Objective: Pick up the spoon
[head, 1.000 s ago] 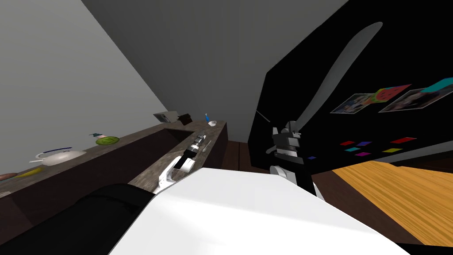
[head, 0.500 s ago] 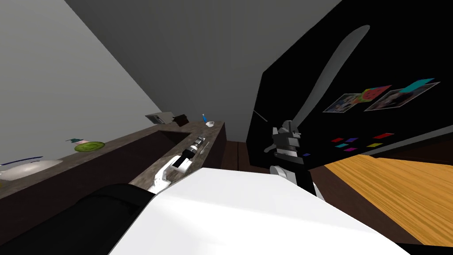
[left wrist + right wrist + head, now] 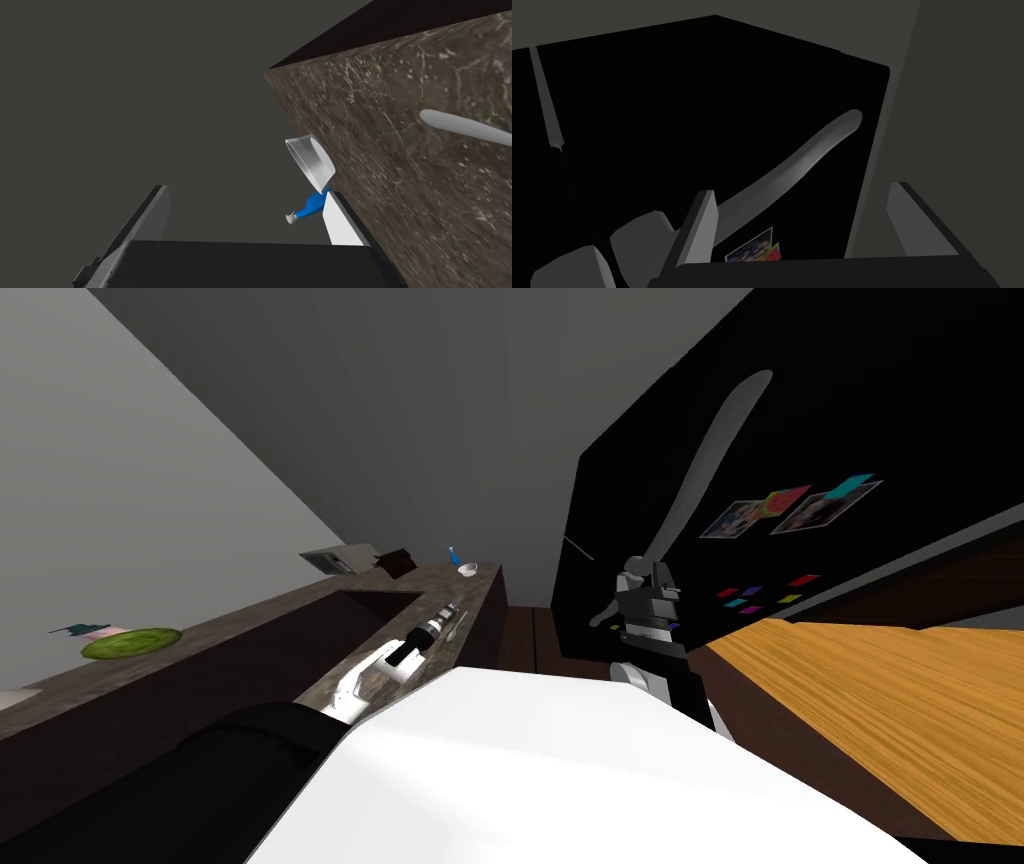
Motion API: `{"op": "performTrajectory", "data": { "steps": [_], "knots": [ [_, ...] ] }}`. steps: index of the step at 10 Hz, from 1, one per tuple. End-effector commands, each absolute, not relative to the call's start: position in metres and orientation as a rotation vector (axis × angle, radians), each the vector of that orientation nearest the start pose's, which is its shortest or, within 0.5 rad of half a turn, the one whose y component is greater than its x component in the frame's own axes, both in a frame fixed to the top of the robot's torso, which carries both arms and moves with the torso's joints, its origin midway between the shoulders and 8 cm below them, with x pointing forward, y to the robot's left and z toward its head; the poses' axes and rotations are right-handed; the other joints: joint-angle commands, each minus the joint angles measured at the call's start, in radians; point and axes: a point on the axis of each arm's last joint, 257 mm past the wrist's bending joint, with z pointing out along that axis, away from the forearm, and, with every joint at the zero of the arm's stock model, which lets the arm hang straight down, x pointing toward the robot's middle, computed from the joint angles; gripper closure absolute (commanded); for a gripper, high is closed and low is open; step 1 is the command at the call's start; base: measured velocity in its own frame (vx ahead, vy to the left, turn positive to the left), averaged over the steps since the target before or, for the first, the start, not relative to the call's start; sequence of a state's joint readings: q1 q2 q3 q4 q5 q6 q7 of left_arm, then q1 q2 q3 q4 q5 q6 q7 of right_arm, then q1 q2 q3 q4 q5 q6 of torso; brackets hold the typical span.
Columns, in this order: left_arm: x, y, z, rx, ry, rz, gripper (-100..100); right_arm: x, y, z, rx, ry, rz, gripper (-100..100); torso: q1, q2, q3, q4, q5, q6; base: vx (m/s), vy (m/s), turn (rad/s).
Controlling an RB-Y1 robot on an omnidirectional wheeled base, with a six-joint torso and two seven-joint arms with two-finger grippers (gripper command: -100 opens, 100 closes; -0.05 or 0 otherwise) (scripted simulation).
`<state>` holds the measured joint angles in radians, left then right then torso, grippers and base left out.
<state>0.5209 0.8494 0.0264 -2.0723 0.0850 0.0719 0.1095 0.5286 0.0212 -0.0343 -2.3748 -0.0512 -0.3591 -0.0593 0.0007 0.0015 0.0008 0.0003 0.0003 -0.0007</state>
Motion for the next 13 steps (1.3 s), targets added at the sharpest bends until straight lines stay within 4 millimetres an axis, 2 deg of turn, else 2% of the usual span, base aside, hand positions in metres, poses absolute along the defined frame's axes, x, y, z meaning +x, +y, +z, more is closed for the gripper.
{"op": "performTrajectory", "data": {
  "steps": [1, 5, 6, 9, 13],
  "knots": [
    [0.399, 0.378, -0.205, -0.741, 1.731, -0.729, -100, 0.342, -0.301, 0.031, 0.779, 0.591, 1.33, 0, 0.0, 0.0, 0.0, 0.0, 0.0, 0.0, -0.016, 0.005, -0.124],
    [0.366, 0.426, -0.259, -0.764, 1.918, -0.514, -100, 0.342, -0.301, 0.031, 0.779, 0.591, 1.33, 0, 0.0, 0.002, 0.001, 0.0, 0.0, 0.0, -0.043, 0.011, -0.209],
    [0.366, 0.427, -0.258, -0.753, 1.925, -0.508, -100, 0.342, -0.301, 0.031, 0.779, 0.591, 1.33, 0, 0.0, 0.002, 0.001, 0.0, 0.0, 0.001, -0.04, 0.012, -0.099],
    [0.336, 0.464, -0.289, -0.758, 2.049, -0.347, -100, 0.342, -0.301, 0.031, 0.779, 0.591, 1.33, 0, -0.001, 0.002, 0.001, 0.0, 0.0, 0.001, -0.047, 0.004, -0.206],
    [0.299, 0.506, -0.315, -0.747, 2.178, -0.163, -100, 0.342, -0.301, 0.031, 0.779, 0.591, 1.33, 0, -0.001, 0.002, 0.001, 0.0, 0.0, 0.0, -0.052, -0.01, -0.178]
  ]
}}
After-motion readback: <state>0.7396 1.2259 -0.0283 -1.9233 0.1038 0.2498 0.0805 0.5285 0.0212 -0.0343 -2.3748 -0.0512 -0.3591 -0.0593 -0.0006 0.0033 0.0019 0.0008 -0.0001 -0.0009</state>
